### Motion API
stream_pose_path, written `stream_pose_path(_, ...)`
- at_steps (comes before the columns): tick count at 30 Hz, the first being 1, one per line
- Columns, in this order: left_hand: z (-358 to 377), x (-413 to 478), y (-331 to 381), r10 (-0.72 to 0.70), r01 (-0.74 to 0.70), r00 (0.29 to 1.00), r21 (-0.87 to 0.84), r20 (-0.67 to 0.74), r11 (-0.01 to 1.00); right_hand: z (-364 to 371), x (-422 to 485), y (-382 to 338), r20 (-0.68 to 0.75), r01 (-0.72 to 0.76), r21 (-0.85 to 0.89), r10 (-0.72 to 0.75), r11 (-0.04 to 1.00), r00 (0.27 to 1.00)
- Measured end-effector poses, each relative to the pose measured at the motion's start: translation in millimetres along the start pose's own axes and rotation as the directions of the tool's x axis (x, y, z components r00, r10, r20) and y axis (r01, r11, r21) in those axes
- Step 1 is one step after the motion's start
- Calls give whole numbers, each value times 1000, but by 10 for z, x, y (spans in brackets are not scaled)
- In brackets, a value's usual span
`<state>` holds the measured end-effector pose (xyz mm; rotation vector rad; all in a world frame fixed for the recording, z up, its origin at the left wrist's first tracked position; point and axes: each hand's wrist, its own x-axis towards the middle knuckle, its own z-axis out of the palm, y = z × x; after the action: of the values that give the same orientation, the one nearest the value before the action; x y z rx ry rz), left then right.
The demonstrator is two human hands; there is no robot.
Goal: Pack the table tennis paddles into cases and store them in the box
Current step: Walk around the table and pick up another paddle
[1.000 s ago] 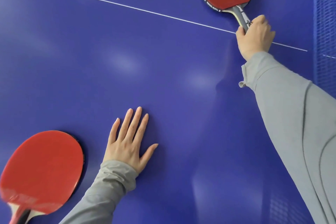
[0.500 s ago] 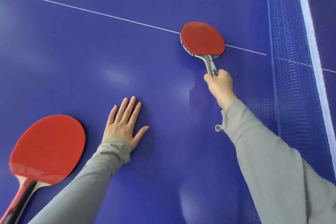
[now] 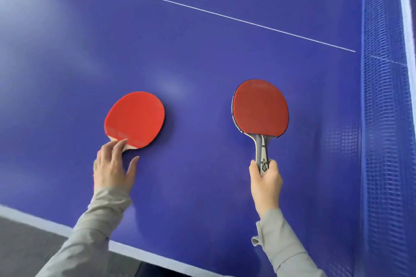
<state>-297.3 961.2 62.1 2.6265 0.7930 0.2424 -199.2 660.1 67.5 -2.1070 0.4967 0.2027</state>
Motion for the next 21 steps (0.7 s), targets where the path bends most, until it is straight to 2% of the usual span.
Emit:
stream_pose_path(2,-100,-62,-329,-223,222,975,37,4,974,-2,-254,89,-8,-9,-22,9,1000,1000)
stream_pose_path(4,-142,5,-546,-347,346,932,20,108,938,39,-475,159,-21,-18,-37,17,999,1000)
stream_pose_path(8,-102,226,-676,-279,318,895,-60,348,946,219,-830,201,-82,-49,-54,45,997,996)
stream_pose_path(15,-91,425,-673,-262,277,852,33,454,960,583,-1375,176,-166,-140,-27,134,990,977)
stream_pose_path(19,-134,382,-618,-274,462,770,-209,576,862,742,-1627,163,-190,-173,-6,169,985,967)
stream_pose_path(21,-142,334,-564,-247,485,769,-287,589,826,798,-1723,158,-194,-183,-8,178,983,965)
